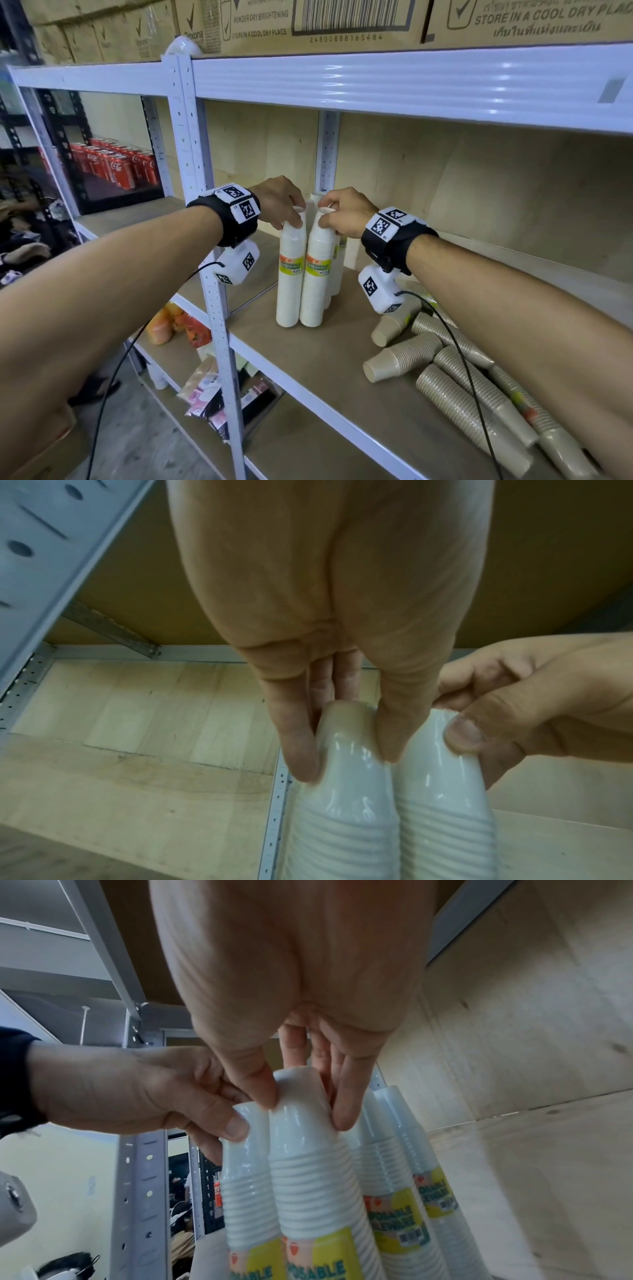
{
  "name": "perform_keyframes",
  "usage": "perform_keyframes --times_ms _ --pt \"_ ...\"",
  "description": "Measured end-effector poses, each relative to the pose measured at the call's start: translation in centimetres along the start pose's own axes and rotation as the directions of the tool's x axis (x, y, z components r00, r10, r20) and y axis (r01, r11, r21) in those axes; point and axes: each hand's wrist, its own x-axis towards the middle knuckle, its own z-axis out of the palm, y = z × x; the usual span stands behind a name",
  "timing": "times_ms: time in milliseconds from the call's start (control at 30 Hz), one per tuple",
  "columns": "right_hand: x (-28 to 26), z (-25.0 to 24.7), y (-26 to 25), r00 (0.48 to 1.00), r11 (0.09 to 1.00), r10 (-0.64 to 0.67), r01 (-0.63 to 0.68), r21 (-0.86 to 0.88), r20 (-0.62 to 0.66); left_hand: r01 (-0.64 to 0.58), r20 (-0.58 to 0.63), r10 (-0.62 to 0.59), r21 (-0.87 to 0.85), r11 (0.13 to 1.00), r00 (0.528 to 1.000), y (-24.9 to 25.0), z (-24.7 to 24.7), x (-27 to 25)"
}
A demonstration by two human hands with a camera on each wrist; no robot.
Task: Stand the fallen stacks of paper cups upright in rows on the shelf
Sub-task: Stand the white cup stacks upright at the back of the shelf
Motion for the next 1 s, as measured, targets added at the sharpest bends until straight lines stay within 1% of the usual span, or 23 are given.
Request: perform_keyframes --times_ms 200,400,733,900,1000 --pt "0.6 1.2 -0.1 1.0 0.999 -0.016 0.016 -0.033 0.004 0.035 -0.012 -0.035 -0.037 0.999 0.999 -1.4 0.0 0.0" --pt "1.1 1.9 0.1 1.0 1.0 -0.004 0.004 -0.005 0.001 0.041 -0.015 -0.041 -0.038 0.998 0.999 -1.9 -0.3 0.0" --pt "1.8 1.2 0.1 1.0 0.999 0.027 -0.028 0.045 0.009 0.024 -0.023 -0.024 0.022 0.999 0.999 -1.3 -0.3 -0.1" --pt "1.5 -0.2 0.6 0.999 0.996 0.042 -0.039 0.078 -0.026 -0.014 -0.088 0.027 0.138 0.99 0.996 0.0 -1.1 0.0" --pt "1.1 -1.5 1.5 0.998 0.995 0.05 -0.046 0.083 -0.044 -0.067 -0.119 0.086 0.155 0.986 0.989 1.5 -1.4 0.3"
